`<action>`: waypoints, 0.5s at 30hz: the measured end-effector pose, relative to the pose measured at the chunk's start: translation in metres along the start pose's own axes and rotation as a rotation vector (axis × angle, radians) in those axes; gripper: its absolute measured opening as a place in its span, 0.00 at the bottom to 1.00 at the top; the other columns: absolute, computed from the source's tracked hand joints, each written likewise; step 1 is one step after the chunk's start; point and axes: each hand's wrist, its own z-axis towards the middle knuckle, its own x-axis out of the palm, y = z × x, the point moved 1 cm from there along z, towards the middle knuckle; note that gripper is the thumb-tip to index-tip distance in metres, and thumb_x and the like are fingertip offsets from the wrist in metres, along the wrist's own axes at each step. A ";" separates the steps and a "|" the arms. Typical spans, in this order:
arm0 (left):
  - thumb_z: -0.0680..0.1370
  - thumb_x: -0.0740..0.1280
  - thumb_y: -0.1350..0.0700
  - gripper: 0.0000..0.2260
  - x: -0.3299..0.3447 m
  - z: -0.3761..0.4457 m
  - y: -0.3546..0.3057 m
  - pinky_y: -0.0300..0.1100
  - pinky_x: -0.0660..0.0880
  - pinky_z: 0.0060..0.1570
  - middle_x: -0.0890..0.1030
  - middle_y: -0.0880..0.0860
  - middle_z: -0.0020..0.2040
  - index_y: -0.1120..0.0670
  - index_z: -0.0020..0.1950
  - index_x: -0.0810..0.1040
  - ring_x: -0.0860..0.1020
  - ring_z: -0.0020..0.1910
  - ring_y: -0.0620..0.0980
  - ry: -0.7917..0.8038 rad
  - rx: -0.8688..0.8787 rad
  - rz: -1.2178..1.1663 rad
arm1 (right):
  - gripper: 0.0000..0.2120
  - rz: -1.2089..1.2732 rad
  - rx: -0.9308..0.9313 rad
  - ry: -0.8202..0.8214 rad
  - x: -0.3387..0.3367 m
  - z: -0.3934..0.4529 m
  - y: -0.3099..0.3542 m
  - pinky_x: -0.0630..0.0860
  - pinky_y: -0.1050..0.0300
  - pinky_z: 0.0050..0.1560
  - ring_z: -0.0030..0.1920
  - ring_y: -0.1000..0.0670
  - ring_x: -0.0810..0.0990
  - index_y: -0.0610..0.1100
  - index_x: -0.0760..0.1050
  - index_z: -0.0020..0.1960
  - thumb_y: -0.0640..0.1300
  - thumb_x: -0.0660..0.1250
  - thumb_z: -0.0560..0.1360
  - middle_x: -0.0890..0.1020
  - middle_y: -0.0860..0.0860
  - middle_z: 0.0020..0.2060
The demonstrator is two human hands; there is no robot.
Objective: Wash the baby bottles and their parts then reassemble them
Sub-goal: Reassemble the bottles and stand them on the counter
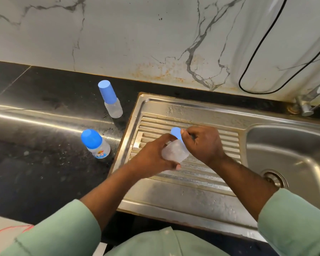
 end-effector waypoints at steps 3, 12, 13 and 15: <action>0.70 0.78 0.51 0.35 0.016 0.002 0.011 0.47 0.78 0.58 0.79 0.49 0.62 0.45 0.72 0.65 0.79 0.58 0.51 -0.238 0.069 0.206 | 0.26 -0.075 0.350 0.167 0.013 0.010 0.000 0.63 0.59 0.28 0.25 0.50 0.70 0.45 0.68 0.25 0.59 0.62 0.76 0.70 0.51 0.21; 0.69 0.79 0.50 0.30 -0.012 0.018 0.044 0.35 0.77 0.45 0.78 0.48 0.55 0.48 0.65 0.67 0.78 0.51 0.50 -0.497 -0.015 0.020 | 0.25 0.076 0.226 0.525 0.046 0.042 -0.048 0.67 0.50 0.68 0.70 0.49 0.69 0.53 0.66 0.74 0.51 0.67 0.78 0.67 0.49 0.73; 0.69 0.79 0.52 0.29 -0.012 0.017 0.043 0.27 0.73 0.41 0.76 0.46 0.54 0.48 0.64 0.68 0.77 0.49 0.45 -0.486 -0.005 -0.011 | 0.26 0.078 0.205 0.595 0.051 0.040 -0.048 0.66 0.49 0.70 0.71 0.49 0.67 0.54 0.65 0.75 0.52 0.66 0.79 0.67 0.50 0.74; 0.70 0.79 0.55 0.27 -0.011 0.015 0.043 0.23 0.71 0.37 0.74 0.42 0.53 0.45 0.61 0.67 0.76 0.47 0.40 -0.480 0.006 -0.058 | 0.23 0.065 0.131 0.608 0.056 0.041 -0.044 0.67 0.48 0.70 0.71 0.49 0.69 0.53 0.66 0.74 0.52 0.64 0.80 0.70 0.51 0.73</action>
